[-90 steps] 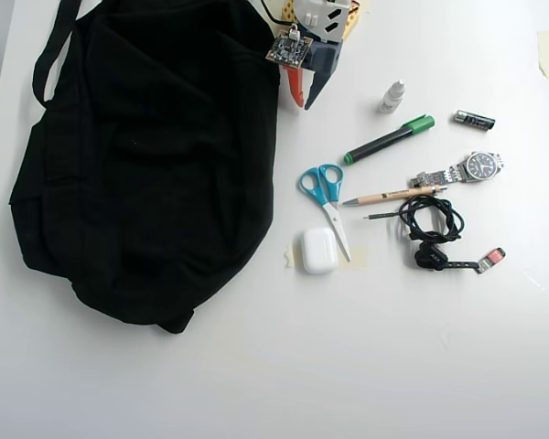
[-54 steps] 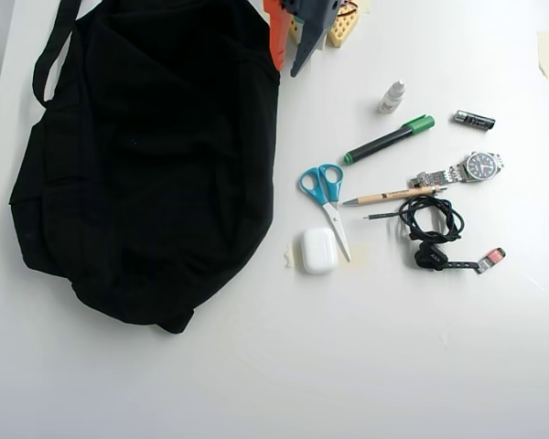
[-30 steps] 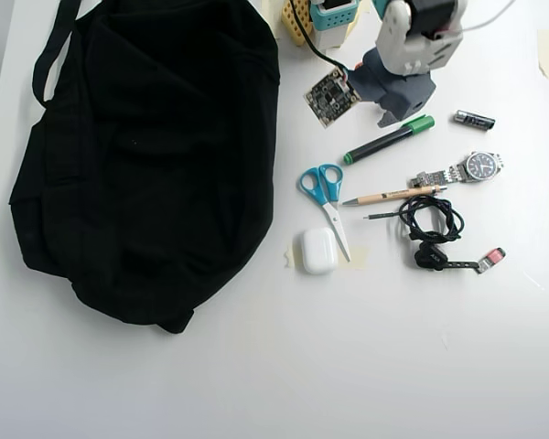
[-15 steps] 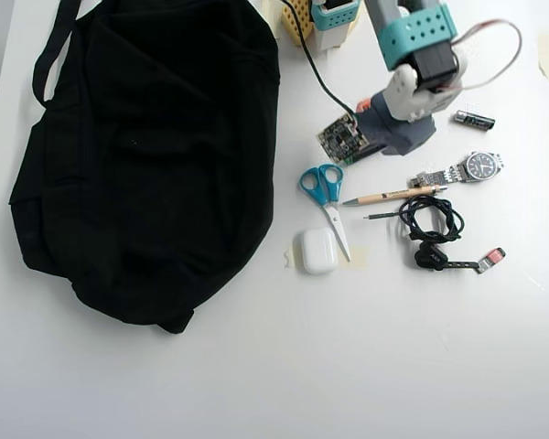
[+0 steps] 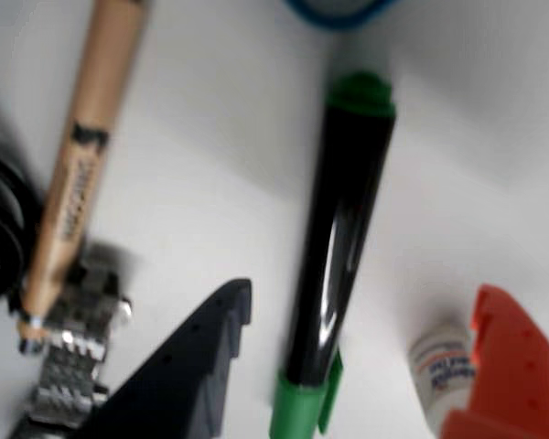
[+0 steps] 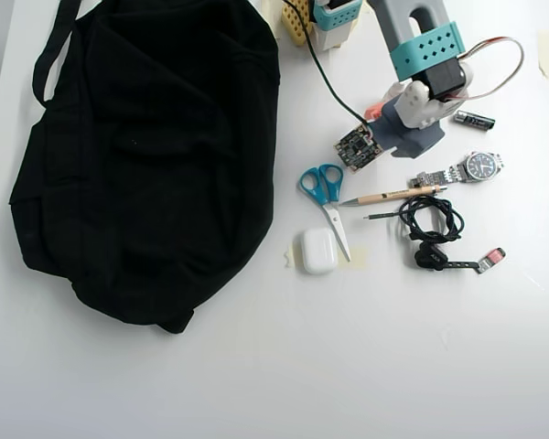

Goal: Put the whiteboard marker into the black bag

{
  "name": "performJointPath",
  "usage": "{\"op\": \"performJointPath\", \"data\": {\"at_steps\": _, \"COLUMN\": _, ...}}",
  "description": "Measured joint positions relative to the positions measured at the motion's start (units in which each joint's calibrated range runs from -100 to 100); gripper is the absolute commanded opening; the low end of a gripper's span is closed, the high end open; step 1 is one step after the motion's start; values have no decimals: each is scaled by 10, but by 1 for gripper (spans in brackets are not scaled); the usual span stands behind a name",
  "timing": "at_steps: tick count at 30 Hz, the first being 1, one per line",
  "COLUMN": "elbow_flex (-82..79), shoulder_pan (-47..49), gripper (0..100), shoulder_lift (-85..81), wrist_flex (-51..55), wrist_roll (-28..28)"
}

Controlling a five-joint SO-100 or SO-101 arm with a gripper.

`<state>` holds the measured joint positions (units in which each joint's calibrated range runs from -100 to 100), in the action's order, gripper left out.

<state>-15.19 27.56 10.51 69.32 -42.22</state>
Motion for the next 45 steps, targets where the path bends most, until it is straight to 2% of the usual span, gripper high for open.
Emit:
{"op": "performJointPath", "data": {"at_steps": 6, "elbow_flex": -15, "shoulder_pan": 10, "gripper": 32, "shoulder_lift": 1, "wrist_flex": -8, "wrist_roll": 0}}
{"op": "performJointPath", "data": {"at_steps": 14, "elbow_flex": -81, "shoulder_pan": 10, "gripper": 31, "shoulder_lift": 1, "wrist_flex": -95, "wrist_roll": 0}}
{"op": "performJointPath", "data": {"at_steps": 17, "elbow_flex": -96, "shoulder_pan": 9, "gripper": 25, "shoulder_lift": 2, "wrist_flex": -104, "wrist_roll": 0}}
{"op": "performJointPath", "data": {"at_steps": 22, "elbow_flex": -119, "shoulder_pan": 9, "gripper": 4, "shoulder_lift": -7, "wrist_flex": -134, "wrist_roll": -1}}
{"op": "performJointPath", "data": {"at_steps": 23, "elbow_flex": -123, "shoulder_pan": 9, "gripper": 2, "shoulder_lift": -8, "wrist_flex": -138, "wrist_roll": -1}}
{"op": "performJointPath", "data": {"at_steps": 35, "elbow_flex": -123, "shoulder_pan": 8, "gripper": 2, "shoulder_lift": -13, "wrist_flex": -141, "wrist_roll": -1}}
{"op": "performJointPath", "data": {"at_steps": 40, "elbow_flex": -72, "shoulder_pan": -65, "gripper": 2, "shoulder_lift": -63, "wrist_flex": -61, "wrist_roll": 18}}
{"op": "performJointPath", "data": {"at_steps": 45, "elbow_flex": 26, "shoulder_pan": -215, "gripper": 2, "shoulder_lift": -133, "wrist_flex": 5, "wrist_roll": 120}}
